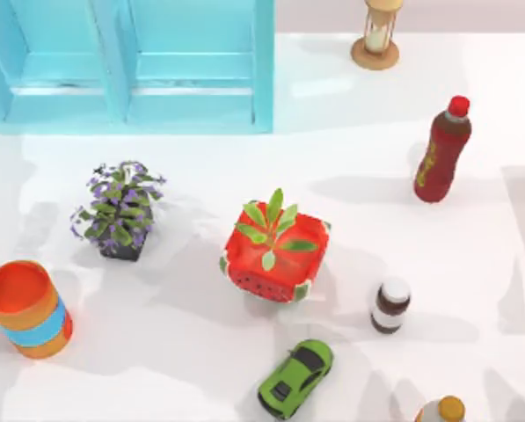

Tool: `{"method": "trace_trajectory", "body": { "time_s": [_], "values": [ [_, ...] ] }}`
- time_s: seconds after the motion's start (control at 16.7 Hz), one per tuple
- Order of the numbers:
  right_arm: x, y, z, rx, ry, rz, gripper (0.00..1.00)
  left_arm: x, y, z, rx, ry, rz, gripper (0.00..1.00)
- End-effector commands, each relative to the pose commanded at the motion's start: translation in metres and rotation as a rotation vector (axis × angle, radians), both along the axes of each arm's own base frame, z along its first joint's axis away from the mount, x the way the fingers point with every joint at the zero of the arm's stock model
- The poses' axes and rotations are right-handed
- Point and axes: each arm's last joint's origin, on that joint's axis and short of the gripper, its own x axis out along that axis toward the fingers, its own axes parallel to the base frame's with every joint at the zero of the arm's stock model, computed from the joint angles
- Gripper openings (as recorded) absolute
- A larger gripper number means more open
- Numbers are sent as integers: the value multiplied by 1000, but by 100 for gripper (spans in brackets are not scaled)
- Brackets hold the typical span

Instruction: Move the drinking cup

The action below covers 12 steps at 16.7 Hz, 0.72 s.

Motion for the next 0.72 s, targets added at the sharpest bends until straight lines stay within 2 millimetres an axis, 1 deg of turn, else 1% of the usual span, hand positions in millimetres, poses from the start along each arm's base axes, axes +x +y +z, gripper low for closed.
{"method": "trace_trajectory", "body": {
  "time_s": [0.18, 0.54, 0.72],
  "values": [
    [0, 0, 0, 0, 0, 0, 100, 9, 4, -5, -13, 54, 1, 100],
    [0, 0, 0, 0, 0, 0, 100, 10, 3, -6, -13, 54, -2, 100],
    [0, 0, 0, 0, 0, 0, 100, 19, 7, -15, -11, 45, 2, 100]
  ]
}}
